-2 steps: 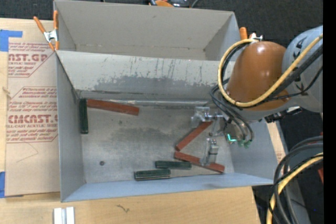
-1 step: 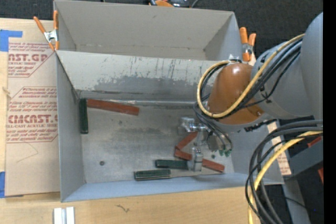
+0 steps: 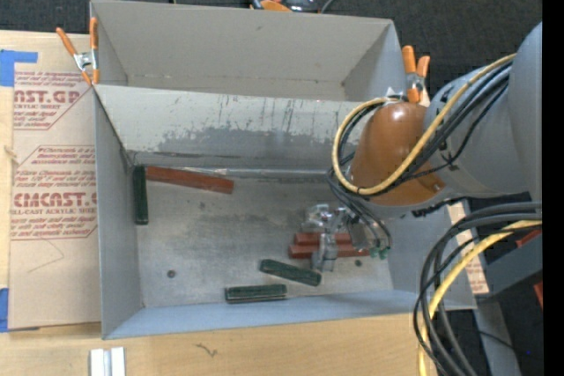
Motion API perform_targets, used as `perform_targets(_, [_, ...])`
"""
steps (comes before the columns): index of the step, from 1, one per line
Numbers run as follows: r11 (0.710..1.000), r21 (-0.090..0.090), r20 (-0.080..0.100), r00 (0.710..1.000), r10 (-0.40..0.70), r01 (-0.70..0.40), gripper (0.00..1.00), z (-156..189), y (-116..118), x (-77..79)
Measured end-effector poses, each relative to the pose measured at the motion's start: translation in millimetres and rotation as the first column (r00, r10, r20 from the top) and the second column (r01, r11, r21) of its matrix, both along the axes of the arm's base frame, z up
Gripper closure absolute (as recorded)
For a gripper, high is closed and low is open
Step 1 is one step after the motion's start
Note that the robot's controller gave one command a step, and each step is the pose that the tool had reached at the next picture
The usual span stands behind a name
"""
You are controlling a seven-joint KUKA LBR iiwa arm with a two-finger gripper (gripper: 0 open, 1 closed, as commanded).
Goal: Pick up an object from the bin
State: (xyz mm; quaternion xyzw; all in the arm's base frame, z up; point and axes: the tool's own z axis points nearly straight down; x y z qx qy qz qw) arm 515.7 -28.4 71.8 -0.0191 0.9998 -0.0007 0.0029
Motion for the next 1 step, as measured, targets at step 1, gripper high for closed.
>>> perform_targets(1, [0.996, 0.0, 0.003, 0.996, 0.088, -0.088, 1.0, 138.4, 6.8, -1.5])
